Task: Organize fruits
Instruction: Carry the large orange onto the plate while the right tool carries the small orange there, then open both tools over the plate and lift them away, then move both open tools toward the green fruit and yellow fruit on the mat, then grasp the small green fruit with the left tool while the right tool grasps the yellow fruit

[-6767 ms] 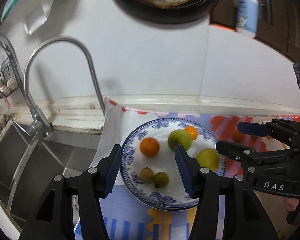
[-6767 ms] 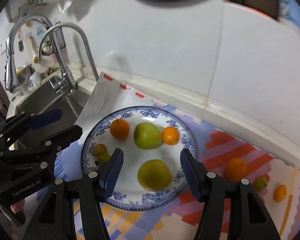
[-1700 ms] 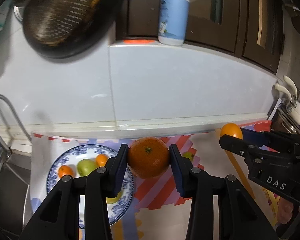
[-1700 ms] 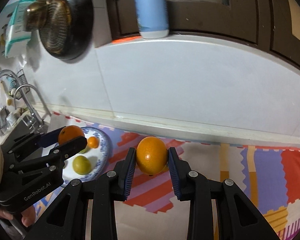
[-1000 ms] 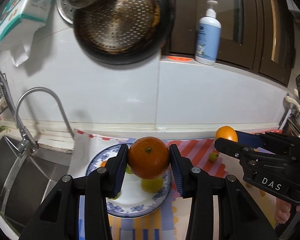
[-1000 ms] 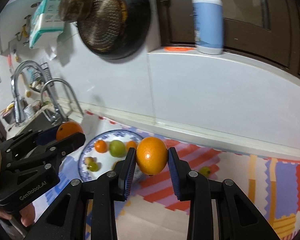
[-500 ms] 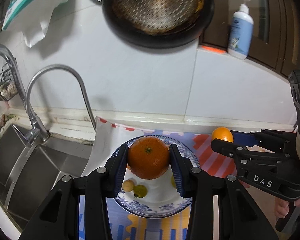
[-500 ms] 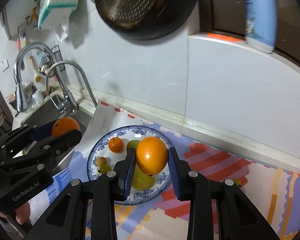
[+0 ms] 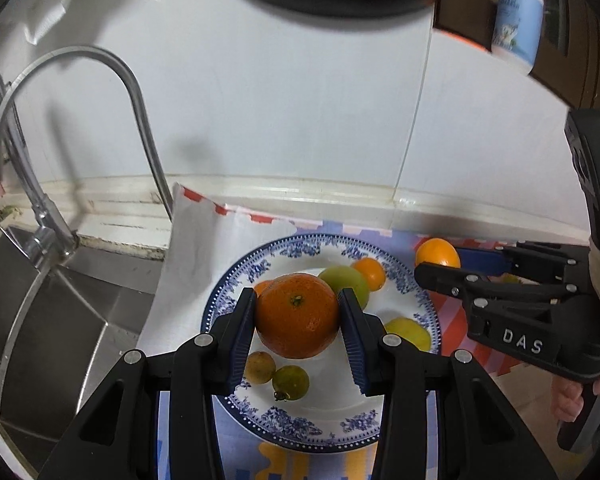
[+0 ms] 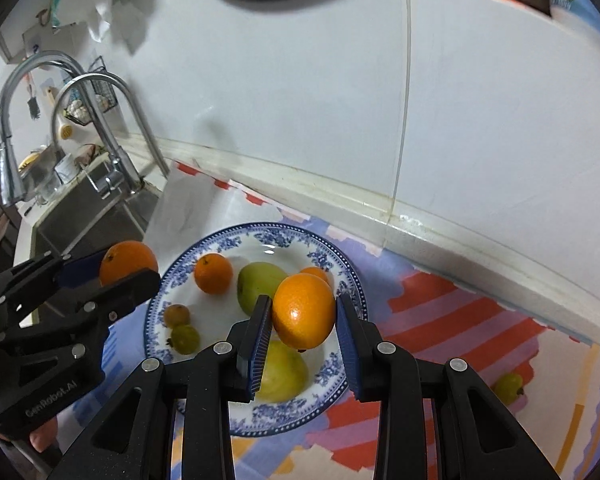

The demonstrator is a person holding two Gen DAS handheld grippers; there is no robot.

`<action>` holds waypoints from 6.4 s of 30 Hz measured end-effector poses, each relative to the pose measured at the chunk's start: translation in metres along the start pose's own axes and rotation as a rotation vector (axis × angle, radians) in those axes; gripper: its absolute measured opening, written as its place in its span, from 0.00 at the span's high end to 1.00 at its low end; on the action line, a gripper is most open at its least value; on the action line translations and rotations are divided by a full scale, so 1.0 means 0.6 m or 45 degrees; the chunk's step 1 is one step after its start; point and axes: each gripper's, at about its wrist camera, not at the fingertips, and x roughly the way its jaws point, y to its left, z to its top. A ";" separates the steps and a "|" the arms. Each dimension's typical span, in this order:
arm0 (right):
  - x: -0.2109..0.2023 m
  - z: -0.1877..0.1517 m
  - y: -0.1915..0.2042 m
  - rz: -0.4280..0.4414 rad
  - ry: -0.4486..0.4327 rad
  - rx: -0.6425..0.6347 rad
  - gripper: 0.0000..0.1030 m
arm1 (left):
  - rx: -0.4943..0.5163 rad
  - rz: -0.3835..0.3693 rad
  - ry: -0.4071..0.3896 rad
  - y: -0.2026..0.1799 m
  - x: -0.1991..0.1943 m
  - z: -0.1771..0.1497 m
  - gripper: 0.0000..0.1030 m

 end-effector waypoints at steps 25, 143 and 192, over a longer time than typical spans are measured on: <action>0.081 -0.006 -0.020 0.032 0.119 0.070 0.68 | -0.006 -0.040 0.160 -0.005 0.091 -0.021 0.60; -0.173 -0.325 -0.293 -0.363 0.090 0.541 0.72 | 0.367 -0.204 0.139 -0.386 0.033 -0.122 0.37; -0.150 -0.225 -0.341 -0.396 -0.063 0.526 0.72 | 0.469 -0.351 0.143 -0.446 0.161 -0.014 0.73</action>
